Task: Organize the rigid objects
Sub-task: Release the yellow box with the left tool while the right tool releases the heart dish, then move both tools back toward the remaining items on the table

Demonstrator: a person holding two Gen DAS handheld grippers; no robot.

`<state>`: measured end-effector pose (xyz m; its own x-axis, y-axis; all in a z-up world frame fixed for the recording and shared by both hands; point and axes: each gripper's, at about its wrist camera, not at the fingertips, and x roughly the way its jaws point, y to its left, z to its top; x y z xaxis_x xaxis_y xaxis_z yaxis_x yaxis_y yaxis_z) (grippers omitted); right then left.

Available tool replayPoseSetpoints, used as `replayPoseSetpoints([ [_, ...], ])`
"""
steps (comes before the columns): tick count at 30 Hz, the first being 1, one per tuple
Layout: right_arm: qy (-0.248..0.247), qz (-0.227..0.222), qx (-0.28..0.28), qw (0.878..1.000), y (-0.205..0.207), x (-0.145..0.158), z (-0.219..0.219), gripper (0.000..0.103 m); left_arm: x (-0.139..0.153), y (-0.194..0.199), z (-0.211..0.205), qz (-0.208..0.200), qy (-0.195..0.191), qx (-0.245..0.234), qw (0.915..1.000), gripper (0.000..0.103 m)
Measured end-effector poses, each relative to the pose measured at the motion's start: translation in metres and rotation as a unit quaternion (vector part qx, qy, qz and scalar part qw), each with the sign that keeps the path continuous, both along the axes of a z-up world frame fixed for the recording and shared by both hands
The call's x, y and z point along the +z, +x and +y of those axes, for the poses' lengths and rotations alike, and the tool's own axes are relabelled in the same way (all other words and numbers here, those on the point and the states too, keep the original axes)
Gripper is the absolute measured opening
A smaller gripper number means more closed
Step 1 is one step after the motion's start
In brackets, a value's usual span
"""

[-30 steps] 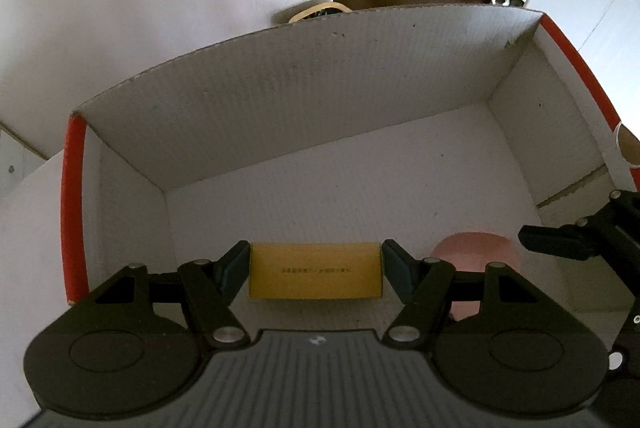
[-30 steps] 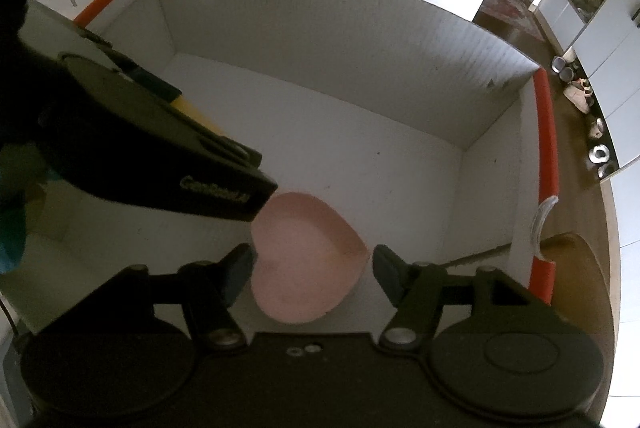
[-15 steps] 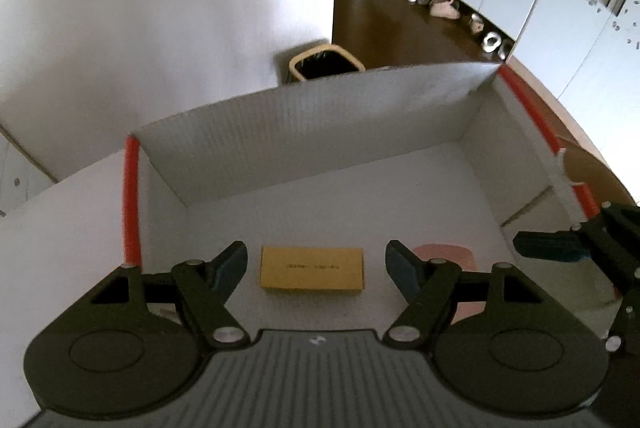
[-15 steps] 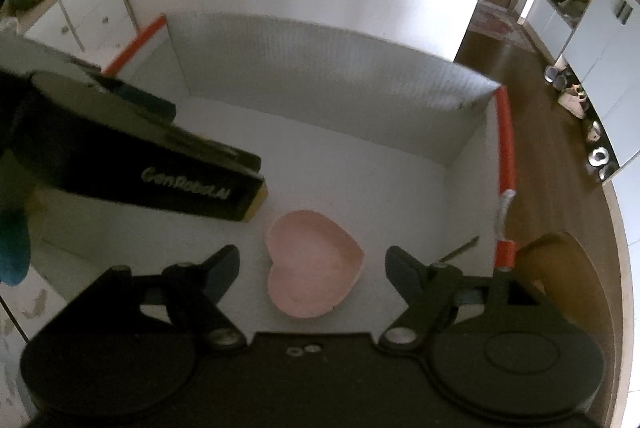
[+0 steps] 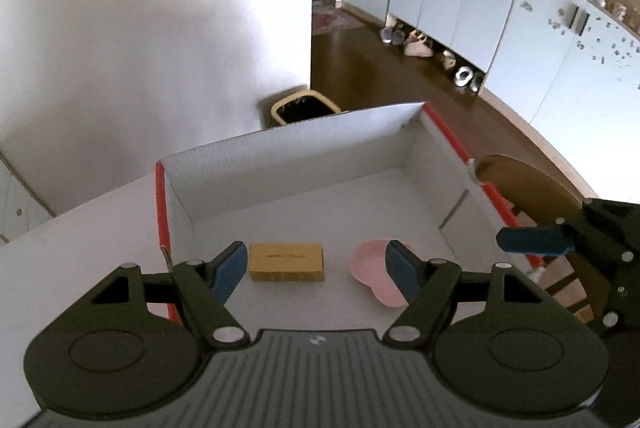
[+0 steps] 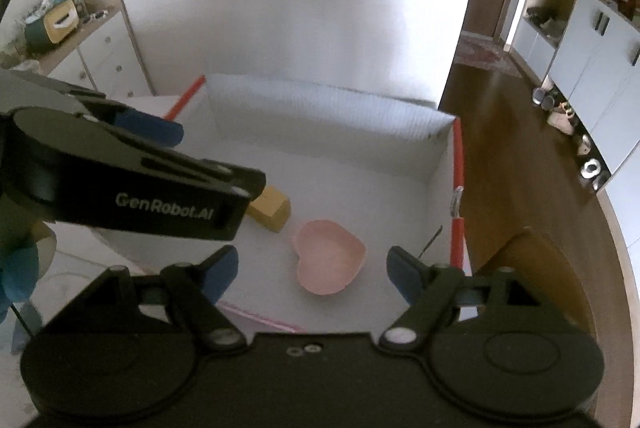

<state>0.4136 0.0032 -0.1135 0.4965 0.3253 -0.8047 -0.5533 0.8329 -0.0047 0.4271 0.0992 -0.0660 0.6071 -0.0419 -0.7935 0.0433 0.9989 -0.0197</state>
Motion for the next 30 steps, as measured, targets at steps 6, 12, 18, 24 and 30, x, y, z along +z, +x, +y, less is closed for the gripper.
replayPoseSetpoints([
  [6,0.023,-0.016,-0.010,1.000,-0.029,0.020,-0.014,0.084,0.019,-0.029,-0.001,-0.025,-0.001,-0.006,0.9997,0.076],
  [12,0.055,-0.029,-0.011,0.998,-0.056,0.037,-0.023,0.088,0.032,-0.059,0.002,-0.047,-0.008,-0.008,0.9988,0.082],
  [18,0.082,-0.040,-0.011,0.996,-0.084,0.050,-0.031,0.092,0.041,-0.092,0.008,-0.067,-0.015,-0.012,0.9976,0.082],
  [24,0.105,-0.052,-0.015,0.993,-0.112,0.060,-0.039,0.097,0.049,-0.124,0.014,-0.088,-0.021,-0.013,0.9958,0.082],
  [30,0.122,-0.067,-0.025,0.990,-0.138,0.068,-0.046,0.101,0.058,-0.153,0.018,-0.106,-0.029,-0.024,0.9936,0.082],
])
